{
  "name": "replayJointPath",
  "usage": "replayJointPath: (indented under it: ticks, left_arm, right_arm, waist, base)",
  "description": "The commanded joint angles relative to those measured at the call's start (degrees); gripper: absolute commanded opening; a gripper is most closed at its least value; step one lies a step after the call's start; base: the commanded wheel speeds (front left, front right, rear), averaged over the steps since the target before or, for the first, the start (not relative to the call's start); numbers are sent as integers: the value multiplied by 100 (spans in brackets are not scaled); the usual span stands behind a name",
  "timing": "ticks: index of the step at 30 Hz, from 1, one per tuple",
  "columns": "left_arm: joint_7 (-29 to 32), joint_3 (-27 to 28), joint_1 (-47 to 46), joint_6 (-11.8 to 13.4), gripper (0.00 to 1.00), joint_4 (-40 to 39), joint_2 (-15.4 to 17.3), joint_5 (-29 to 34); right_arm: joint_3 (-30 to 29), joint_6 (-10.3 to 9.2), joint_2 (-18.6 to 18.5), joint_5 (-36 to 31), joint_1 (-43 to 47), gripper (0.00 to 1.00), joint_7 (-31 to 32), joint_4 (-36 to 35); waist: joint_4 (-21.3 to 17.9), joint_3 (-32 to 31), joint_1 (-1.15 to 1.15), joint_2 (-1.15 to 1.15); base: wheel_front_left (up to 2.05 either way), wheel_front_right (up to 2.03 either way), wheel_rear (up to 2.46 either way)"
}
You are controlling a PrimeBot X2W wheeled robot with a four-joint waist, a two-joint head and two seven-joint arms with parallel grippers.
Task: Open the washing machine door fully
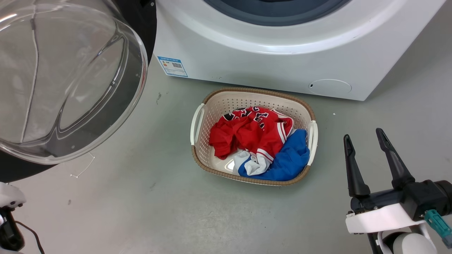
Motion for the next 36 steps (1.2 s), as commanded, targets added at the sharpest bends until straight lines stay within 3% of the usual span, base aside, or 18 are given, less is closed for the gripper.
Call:
replayJointPath:
  ticks: [1,9,18,36]
  left_arm:
    - [13,69,-91,-18,0,27,30,8]
    - [13,272,86,-171,0,-139,-141,121]
    - [13,149,595,-394,0,-506,-398,406]
    - [13,-1012,1766,-637,0,-1992,-929,777]
  right_arm:
    - [4,-1,11,-29,-45,100,-10,-20]
    - [-43,-1,11,73,36,100,-10,27]
    - [-75,-1,11,290,278,100,-10,114]
    - [-176,-1,11,568,932,100,-10,86]
  waist:
    - [-9,-4,-1,0]
    - [-73,-160,-1,0]
    - [-145,-755,-1,0]
    - [-333,-1870,-1,0]
  base:
    - [0,0,0]
    - [0,0,0]
    - [0,0,0]
    - [0,0,0]
